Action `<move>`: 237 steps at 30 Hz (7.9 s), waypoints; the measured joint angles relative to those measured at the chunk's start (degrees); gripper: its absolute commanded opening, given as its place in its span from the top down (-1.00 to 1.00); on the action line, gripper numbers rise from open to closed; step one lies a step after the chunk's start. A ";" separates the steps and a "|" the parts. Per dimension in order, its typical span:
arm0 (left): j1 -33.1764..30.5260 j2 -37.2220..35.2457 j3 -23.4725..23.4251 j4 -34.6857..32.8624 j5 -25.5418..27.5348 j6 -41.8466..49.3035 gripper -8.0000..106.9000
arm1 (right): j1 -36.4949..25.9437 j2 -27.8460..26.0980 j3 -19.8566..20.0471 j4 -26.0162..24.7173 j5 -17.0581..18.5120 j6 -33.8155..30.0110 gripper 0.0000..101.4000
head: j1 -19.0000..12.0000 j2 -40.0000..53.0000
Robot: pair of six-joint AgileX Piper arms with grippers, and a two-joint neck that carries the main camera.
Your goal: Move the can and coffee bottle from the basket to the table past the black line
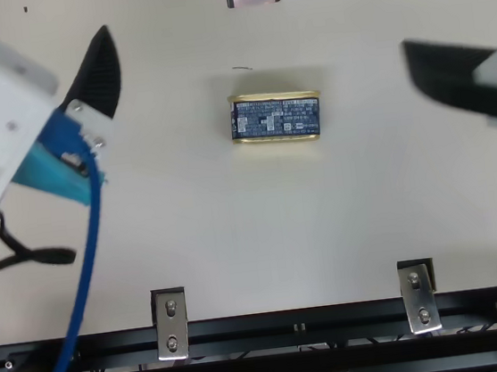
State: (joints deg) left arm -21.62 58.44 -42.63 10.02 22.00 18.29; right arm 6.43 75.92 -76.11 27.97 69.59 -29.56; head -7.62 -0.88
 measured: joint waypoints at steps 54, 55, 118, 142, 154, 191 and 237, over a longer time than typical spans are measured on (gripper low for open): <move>6.44 -22.62 22.91 2.22 -3.93 -20.28 -0.71 | 37.22 21.83 -4.57 -21.34 -4.81 -20.16 -1.00 | 0.00 0.00; 6.44 -22.62 22.91 2.22 -3.93 -20.28 -0.71 | 37.28 22.42 -4.73 -21.50 -5.35 -20.14 -1.00 | 0.00 0.00; 6.44 -22.62 22.91 2.27 -3.93 -20.28 -0.71 | 24.72 21.16 -1.83 -17.72 -5.05 -12.30 1.00 | 0.59 -4.40; 6.44 -22.62 22.91 2.27 -3.93 -20.28 -0.71 | -6.31 9.42 8.34 -18.54 -3.17 -16.34 1.00 | 2.35 -24.63; 6.44 -22.62 22.91 2.27 -3.93 -20.28 -0.71 | -28.35 10.10 7.28 -19.73 -2.25 -20.85 1.00 | 2.64 -32.26; 6.44 -22.62 22.91 2.27 -3.93 -20.28 -0.71 | -58.45 19.05 10.42 -25.98 -12.27 -23.42 1.00 | 2.93 -34.31; 6.44 -22.62 22.91 2.21 -3.93 -20.28 -0.71 | -42.56 -5.30 20.20 16.48 0.27 -15.33 -1.00 | 2.93 -34.31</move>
State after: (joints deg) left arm -15.18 35.82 -19.73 12.23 18.07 -1.99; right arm -36.13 70.61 -55.91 44.45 69.86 -44.88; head -4.69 -35.19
